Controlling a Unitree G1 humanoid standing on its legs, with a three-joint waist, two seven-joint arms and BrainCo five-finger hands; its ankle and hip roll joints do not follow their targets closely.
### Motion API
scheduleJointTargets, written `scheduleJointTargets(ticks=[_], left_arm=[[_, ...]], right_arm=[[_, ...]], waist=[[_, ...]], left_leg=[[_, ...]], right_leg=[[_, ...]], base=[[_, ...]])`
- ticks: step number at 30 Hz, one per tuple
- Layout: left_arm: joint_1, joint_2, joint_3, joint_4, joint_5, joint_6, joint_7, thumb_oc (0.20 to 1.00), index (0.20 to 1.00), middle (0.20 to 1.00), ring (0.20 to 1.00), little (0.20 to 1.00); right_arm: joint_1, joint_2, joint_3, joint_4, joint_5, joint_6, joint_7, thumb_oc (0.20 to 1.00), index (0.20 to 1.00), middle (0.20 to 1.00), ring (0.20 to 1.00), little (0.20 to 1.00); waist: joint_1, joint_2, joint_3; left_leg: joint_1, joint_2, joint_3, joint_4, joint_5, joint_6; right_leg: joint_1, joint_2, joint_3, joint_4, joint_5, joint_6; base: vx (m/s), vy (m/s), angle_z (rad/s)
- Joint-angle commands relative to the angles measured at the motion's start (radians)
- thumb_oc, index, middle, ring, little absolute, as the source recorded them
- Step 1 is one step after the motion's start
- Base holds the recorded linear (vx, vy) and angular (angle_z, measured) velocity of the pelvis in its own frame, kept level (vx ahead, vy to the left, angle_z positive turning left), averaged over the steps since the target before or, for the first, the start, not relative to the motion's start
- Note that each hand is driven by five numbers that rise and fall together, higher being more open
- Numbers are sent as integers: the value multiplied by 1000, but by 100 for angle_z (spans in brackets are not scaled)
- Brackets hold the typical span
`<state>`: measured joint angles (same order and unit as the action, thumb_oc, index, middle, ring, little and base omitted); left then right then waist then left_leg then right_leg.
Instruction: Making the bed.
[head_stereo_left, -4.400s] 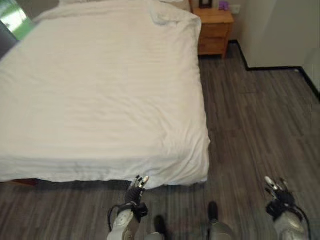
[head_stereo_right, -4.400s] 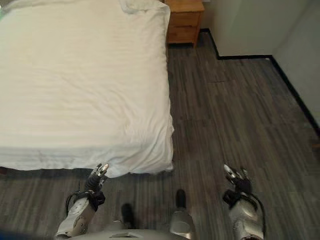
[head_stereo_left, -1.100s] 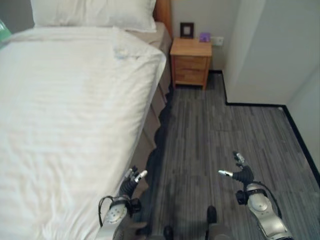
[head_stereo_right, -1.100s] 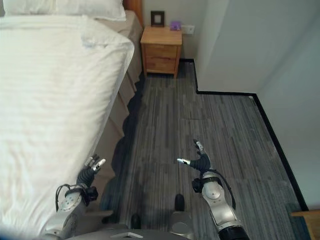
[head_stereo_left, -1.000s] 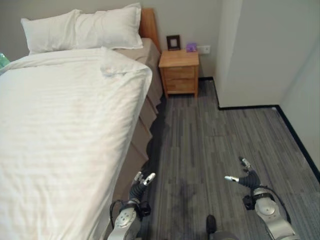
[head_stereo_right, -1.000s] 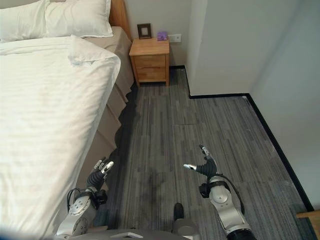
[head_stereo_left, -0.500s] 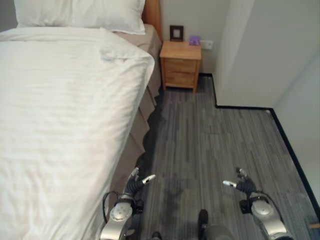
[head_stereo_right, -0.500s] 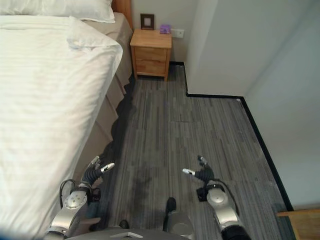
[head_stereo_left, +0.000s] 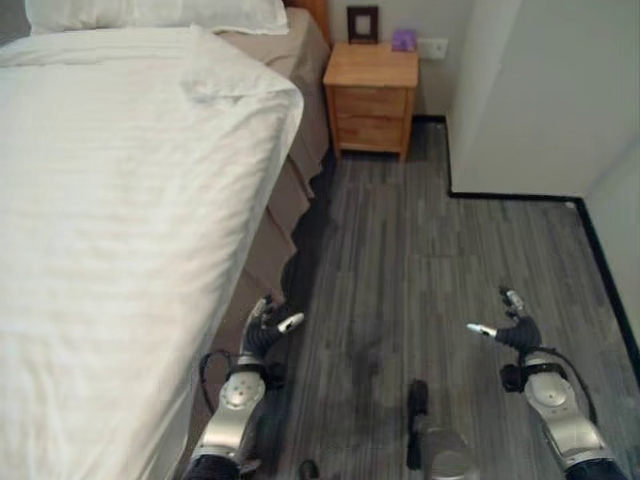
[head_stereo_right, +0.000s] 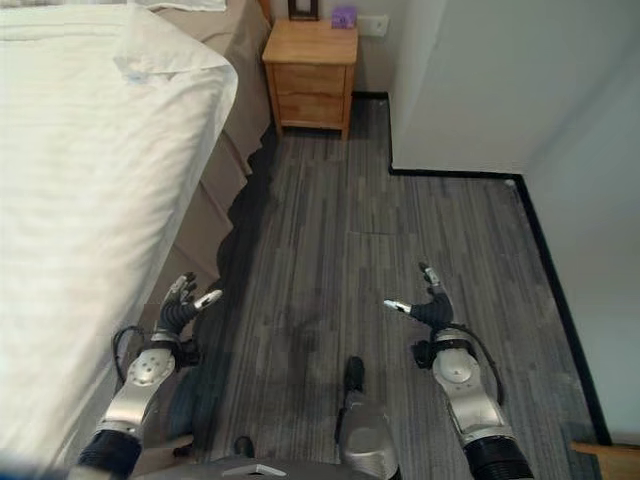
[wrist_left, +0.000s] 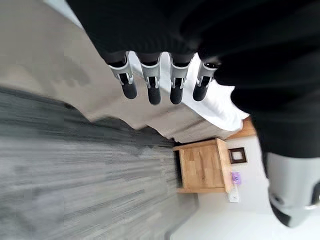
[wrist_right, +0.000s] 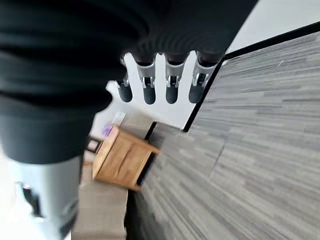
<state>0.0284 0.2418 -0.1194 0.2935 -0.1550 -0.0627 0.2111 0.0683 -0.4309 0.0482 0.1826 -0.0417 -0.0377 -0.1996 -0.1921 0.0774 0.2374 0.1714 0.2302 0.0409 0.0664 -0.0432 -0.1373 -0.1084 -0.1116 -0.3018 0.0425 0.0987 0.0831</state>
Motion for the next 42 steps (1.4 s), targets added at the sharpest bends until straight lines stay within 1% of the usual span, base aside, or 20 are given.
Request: scheduleJointTargets(ticks=[1, 3, 5, 9, 12, 13, 14, 15, 18, 21, 23, 24, 25, 26, 28, 29, 30, 32, 35, 42], left_arm=[[21, 47, 28, -65, -86, -64, 14, 1000, 1000, 1000, 1000, 1000], [24, 49, 15, -72, -116, -61, 10, 1000, 1000, 1000, 1000, 1000], [24, 45, 9, -79, -120, -63, 11, 1000, 1000, 1000, 1000, 1000], [77, 19, 10, -113, -121, -67, 1, 1000, 1000, 1000, 1000, 1000], [102, 6, 11, -114, -120, -61, -3, 1000, 1000, 1000, 1000, 1000], [107, 2, 3, -108, -114, -52, -7, 1000, 1000, 1000, 1000, 1000], [107, 2, 3, -108, -114, -52, -7, 1000, 1000, 1000, 1000, 1000], [113, -1, 1, -99, -118, -45, 0, 1000, 1000, 1000, 1000, 1000], [142, -1, 19, -104, -121, -47, 2, 1000, 1000, 1000, 1000, 1000], [151, 6, 18, -106, -116, -42, 6, 1000, 1000, 1000, 1000, 1000], [131, 29, 13, -70, -106, -31, 13, 1000, 1000, 1000, 1000, 1000], [120, 42, 15, -58, -94, -25, 21, 1000, 1000, 1000, 1000, 1000], [118, 42, 15, -57, -94, -25, 21, 1000, 1000, 1000, 1000, 1000], [105, 79, 22, -63, -84, -27, 31, 1000, 1000, 1000, 1000, 1000], [87, 105, 27, -69, -86, -33, 42, 1000, 1000, 1000, 1000, 1000], [76, 115, 29, -76, -90, -37, 48, 1000, 1000, 1000, 1000, 1000], [57, 117, 26, -80, -96, -38, 55, 1000, 1000, 1000, 1000, 1000], [45, 111, 29, -80, -98, -40, 48, 1000, 1000, 1000, 1000, 1000], [40, 97, 52, -76, -84, -33, 40, 1000, 1000, 1000, 1000, 1000], [17, 79, 45, -49, -46, -40, 39, 1000, 1000, 1000, 1000, 1000]], right_arm=[[11, -21, 12, -88, -10, -76, -11, 1000, 1000, 1000, 1000, 1000], [-7, -31, 16, -77, -9, -64, -24, 1000, 1000, 1000, 1000, 1000], [-24, -38, 29, -68, -13, -55, -16, 1000, 1000, 1000, 1000, 1000], [-40, -46, 65, -60, -26, -54, 4, 1000, 1000, 1000, 1000, 1000], [-37, -50, 83, -39, -36, -56, 14, 1000, 1000, 1000, 1000, 1000], [-33, -51, 87, -20, -43, -59, 13, 1000, 1000, 1000, 1000, 1000], [-33, -51, 87, -20, -43, -59, 13, 1000, 1000, 1000, 1000, 1000], [-23, -40, 85, 0, -44, -48, 0, 1000, 1000, 1000, 1000, 1000], [1, -19, 100, 8, -57, -47, 10, 1000, 1000, 1000, 1000, 1000], [3, -11, 113, 23, -74, -45, 15, 1000, 1000, 1000, 1000, 1000], [-3, -11, 148, 35, -126, -38, 22, 1000, 1000, 1000, 1000, 1000], [-15, -20, 168, 32, -147, -37, 30, 1000, 1000, 1000, 1000, 1000], [-17, -19, 168, 32, -147, -37, 30, 1000, 1000, 1000, 1000, 1000], [-40, -29, 190, 8, -162, -43, 43, 1000, 1000, 1000, 1000, 1000], [-53, -25, 199, -6, -173, -45, 41, 1000, 1000, 1000, 1000, 1000], [-58, -25, 197, -6, -174, -43, 39, 1000, 1000, 1000, 1000, 1000], [-62, -15, 192, -6, -161, -40, 35, 1000, 1000, 1000, 1000, 1000], [-49, -6, 179, 2, -143, -35, 33, 1000, 1000, 1000, 1000, 1000], [-32, 26, 174, 41, -135, -14, 34, 1000, 1000, 1000, 1000, 1000], [26, 46, 155, 51, -137, -7, 28, 1000, 1000, 1000, 1000, 1000]], waist=[[13, -37, -22], [37, -73, 2], [74, -93, 17], [151, -77, 14], [187, -58, 5], [211, -47, 3], [211, -48, 4], [234, -62, 7], [266, -67, -22], [284, -79, -29], [308, -133, -40], [299, -147, -34], [303, -144, -36], [286, -149, -29], [266, -136, -32], [247, -135, -30], [201, -122, -14], [157, -124, -2], [106, -121, -6], [31, -103, -7]], left_leg=[[19, -46, 48, 482, 130, -63], [-88, -31, 106, 673, 170, -50], [-180, -44, 148, 704, 80, -22], [-327, -66, 225, 377, 19, 31], [-349, -85, 240, 110, 103, 31], [-363, -58, 251, -95, 179, 20], [-358, -59, 252, -99, 181, 20], [-466, 7, 280, -154, 199, 2], [-458, 26, 269, -142, 259, -2], [-458, 18, 256, -130, 289, 1], [-428, -7, 283, -94, 282, 41], [-393, -26, 300, -94, 256, 60], [-395, -21, 303, -92, 255, 60], [-311, -40, 331, -103, 204, 86], [-232, -45, 345, -129, 157, 98], [-204, -52, 344, -138, 135, 98], [-153, -62, 313, -154, 97, 94], [-96, -81, 282, -154, 47, 81], [14, -89, 274, -154, -36, 46], [156, -95, 201, -154, -141, 30]], right_leg=[[-16, -29, 26, -103, 23, 2], [64, -26, 38, -120, -21, -38], [114, -27, 68, -130, -63, -38], [222, -9, 131, -130, -149, -5], [278, 13, 151, -130, -191, 9], [340, 17, 157, -130, -233, 23], [342, 15, 157, -130, -233, 23], [427, -1, 169, -130, -270, 42], [494, -13, 230, -130, -308, 59], [516, -23, 251, -130, -318, 64], [469, -67, 263, 47, -246, 108], [430, -92, 251, 156, -148, 143], [425, -89, 257, 155, -144, 143], [328, -132, 219, 358, 40, 179], [228, -199, 127, 441, 96, 157], [188, -210, 95, 434, 73, 144], [76, -142, 84, 399, -47, 119], [20, -91, 74, 237, -118, 106], [-64, -95, -7, -84, -21, 113], [-165, -84, 125, -106, 39, 137]], base=[[416, -395, 3], [466, -384, -28], [485, -148, -62], [558, 69, -62], [553, 137, -48], [452, 87, -41], [1056, 233, -53], [624, 139, -40], [765, 205, -48], [404, 106, -56], [738, 204, -24], [499, 165, -21], [476, 195, -8], [498, 213, -9], [619, 212, -23], [721, 146, 7], [720, 82, 51], [727, -50, 55], [577, -96, 66], [536, -137, 56]])
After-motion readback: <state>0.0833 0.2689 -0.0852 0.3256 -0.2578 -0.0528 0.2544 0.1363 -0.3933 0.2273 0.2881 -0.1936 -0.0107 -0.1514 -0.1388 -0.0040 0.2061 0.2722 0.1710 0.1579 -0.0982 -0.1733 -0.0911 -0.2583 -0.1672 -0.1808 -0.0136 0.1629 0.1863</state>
